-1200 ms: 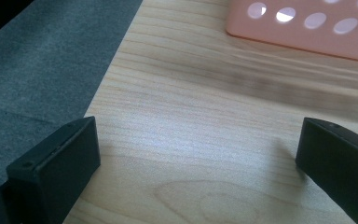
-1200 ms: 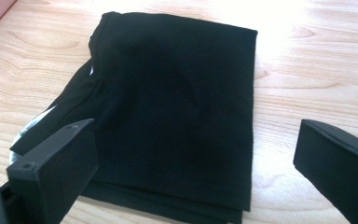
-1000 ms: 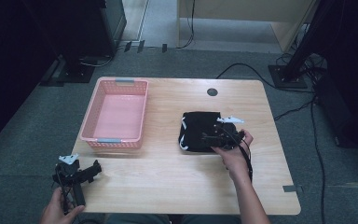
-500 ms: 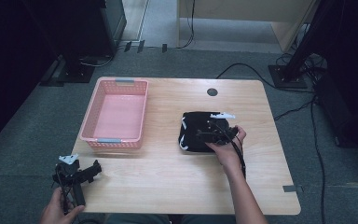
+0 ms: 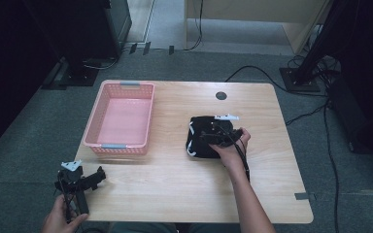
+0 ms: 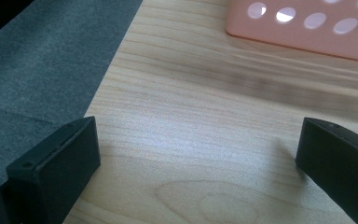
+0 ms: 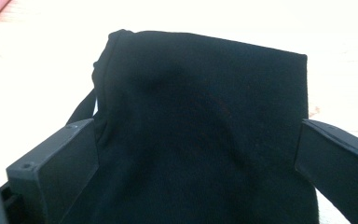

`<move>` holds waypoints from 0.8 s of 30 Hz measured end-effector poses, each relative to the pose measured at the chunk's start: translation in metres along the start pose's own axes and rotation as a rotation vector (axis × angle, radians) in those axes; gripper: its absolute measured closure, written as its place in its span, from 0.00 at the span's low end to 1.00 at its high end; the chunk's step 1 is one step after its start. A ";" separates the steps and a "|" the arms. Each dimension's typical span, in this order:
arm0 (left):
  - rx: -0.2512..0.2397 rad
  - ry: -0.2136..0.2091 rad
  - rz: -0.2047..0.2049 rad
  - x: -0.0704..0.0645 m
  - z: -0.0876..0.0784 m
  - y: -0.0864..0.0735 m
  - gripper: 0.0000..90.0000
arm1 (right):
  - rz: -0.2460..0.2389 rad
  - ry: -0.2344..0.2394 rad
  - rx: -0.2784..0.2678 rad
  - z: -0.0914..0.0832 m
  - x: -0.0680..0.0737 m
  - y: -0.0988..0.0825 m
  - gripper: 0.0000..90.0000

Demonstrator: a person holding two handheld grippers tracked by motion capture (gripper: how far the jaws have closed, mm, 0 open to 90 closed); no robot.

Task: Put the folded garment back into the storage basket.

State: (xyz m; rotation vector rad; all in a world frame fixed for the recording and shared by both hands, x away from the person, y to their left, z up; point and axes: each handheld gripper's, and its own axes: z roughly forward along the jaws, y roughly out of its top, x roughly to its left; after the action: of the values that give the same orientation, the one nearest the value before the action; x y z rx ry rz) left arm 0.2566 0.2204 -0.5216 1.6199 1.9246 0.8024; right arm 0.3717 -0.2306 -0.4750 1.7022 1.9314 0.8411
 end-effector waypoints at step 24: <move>0.000 0.000 0.000 0.000 0.000 0.000 0.00 | 0.040 -0.023 0.008 0.033 0.009 0.009 0.00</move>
State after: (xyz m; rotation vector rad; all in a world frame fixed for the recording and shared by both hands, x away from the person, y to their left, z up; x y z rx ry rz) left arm 0.2566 0.2204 -0.5216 1.6202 1.9248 0.8022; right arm 0.3986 -0.2159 -0.4920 1.7525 1.8942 0.8262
